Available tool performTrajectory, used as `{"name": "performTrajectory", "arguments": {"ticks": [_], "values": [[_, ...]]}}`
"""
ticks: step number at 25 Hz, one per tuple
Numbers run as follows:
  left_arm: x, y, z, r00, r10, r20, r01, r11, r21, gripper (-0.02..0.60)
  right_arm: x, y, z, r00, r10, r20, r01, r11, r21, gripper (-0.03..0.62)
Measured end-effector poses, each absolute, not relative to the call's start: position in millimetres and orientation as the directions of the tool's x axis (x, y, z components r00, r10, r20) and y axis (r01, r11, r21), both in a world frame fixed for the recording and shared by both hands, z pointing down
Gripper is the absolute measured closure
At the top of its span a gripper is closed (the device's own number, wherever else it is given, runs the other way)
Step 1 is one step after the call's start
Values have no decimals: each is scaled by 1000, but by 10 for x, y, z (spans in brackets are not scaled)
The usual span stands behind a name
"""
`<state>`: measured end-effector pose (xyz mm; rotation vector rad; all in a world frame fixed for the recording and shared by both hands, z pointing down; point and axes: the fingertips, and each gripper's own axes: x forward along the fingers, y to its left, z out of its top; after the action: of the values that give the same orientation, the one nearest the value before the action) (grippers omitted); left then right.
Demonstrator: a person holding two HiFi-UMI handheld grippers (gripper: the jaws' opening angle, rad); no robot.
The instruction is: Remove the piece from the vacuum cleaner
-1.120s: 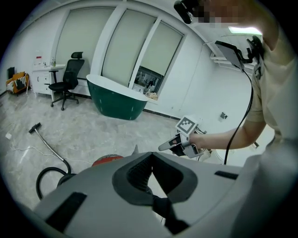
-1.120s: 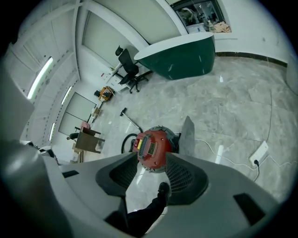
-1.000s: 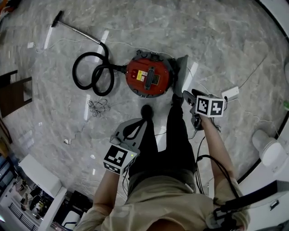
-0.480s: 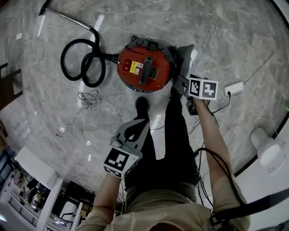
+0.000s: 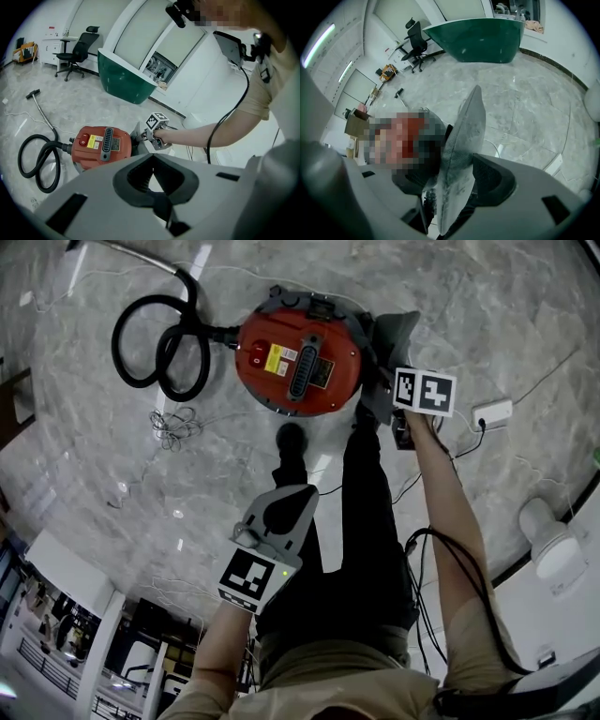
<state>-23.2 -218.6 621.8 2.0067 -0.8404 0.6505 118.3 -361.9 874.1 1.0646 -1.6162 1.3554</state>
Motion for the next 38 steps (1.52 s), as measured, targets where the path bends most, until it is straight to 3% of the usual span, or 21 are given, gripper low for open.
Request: {"name": "performTrajectory", "arguments": {"ticks": [18, 26, 34, 38], "values": [[-206, -2127, 6336, 651, -296, 699, -749, -402, 527, 581, 1370, -3496, 8805, -414, -123, 902, -910, 53, -411, 351], [-126, -2141, 6367, 659, -285, 696, -740, -410, 533, 581, 1286, -3276, 8973, -407, -52, 912, -912, 73, -403, 352], [-63, -2141, 6409, 669, -271, 692, -730, -416, 543, 581, 1387, -3253, 8991, -396, -57, 917, -915, 112, -388, 479], [14, -2154, 6418, 682, -267, 681, -719, -417, 556, 581, 1363, -3251, 8993, -356, -63, 933, -915, 226, -334, 546]]}}
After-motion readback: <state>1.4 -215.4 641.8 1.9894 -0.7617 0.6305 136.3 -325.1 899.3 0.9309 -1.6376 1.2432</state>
